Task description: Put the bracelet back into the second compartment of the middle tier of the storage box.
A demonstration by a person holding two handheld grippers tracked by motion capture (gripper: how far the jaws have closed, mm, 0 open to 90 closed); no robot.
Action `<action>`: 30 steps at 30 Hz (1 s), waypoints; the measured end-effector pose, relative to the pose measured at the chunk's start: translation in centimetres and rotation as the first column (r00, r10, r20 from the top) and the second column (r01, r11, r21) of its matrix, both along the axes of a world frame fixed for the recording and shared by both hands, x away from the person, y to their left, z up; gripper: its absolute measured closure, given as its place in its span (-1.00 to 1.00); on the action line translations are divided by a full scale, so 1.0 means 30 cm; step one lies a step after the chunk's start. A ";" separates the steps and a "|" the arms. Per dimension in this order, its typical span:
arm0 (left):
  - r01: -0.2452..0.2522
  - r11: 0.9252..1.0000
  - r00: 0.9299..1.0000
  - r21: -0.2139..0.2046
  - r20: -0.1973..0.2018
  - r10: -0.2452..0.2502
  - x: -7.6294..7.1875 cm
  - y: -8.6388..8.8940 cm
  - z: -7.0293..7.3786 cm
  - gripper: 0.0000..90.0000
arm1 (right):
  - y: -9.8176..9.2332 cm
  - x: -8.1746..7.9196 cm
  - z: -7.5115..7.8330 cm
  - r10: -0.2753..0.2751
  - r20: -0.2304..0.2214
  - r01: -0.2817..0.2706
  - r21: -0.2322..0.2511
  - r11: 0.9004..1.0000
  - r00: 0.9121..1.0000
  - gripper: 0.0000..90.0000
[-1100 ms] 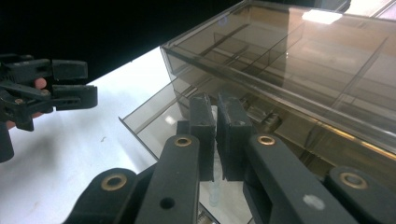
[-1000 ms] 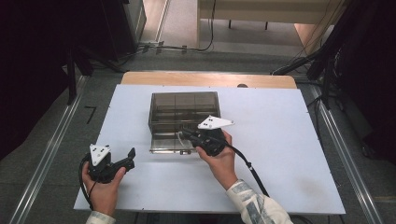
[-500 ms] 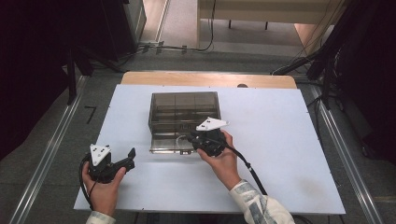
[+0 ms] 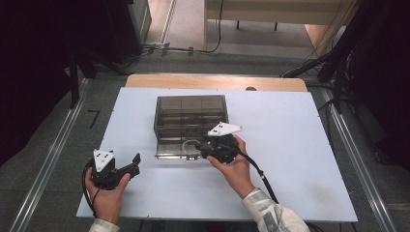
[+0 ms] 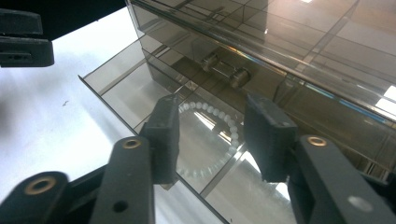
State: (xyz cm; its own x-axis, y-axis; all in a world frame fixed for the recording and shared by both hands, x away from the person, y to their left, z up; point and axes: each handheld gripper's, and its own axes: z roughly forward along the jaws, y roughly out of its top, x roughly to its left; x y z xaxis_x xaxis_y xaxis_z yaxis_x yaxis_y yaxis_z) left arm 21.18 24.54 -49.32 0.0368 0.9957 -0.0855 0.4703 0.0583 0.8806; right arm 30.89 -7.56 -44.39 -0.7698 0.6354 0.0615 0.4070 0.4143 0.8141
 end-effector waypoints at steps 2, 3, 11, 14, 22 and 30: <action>-0.001 1.000 1.000 0.001 -0.001 0.001 0.000 0.000 0.000 -0.78 | -0.005 -0.002 -0.001 -0.002 0.000 0.002 -0.004 1.000 1.000 0.12; -0.001 1.000 1.000 0.001 -0.001 0.001 0.000 0.000 -0.001 -0.78 | -0.008 -0.004 -0.001 -0.002 -0.001 0.002 -0.002 1.000 1.000 0.11; -0.001 1.000 1.000 0.005 -0.004 0.002 0.000 -0.002 -0.001 -0.78 | -0.045 -0.021 0.008 -0.019 0.014 0.019 0.005 1.000 1.000 -0.18; 0.001 1.000 1.000 0.007 -0.007 -0.001 0.000 -0.003 -0.001 -0.78 | -0.063 -0.025 0.010 -0.032 0.015 0.032 0.010 0.999 0.999 -0.28; 0.000 1.000 1.000 0.009 -0.005 0.000 0.001 -0.005 -0.002 -0.78 | -0.135 -0.035 0.017 -0.075 0.013 0.075 0.023 0.997 0.997 -0.46; 0.003 1.000 1.000 0.011 -0.006 -0.002 0.002 -0.009 -0.002 -0.78 | -0.211 -0.041 0.019 -0.112 0.000 0.112 0.030 0.993 0.994 -0.62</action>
State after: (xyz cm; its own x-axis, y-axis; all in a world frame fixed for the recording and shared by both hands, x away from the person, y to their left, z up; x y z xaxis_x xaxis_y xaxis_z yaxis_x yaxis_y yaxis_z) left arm 21.24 24.28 -49.38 0.0388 0.9965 -0.0747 0.4761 0.0473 0.8781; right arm 29.65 -13.88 -43.83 -0.6941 0.7154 0.0808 0.4482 0.3416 0.8261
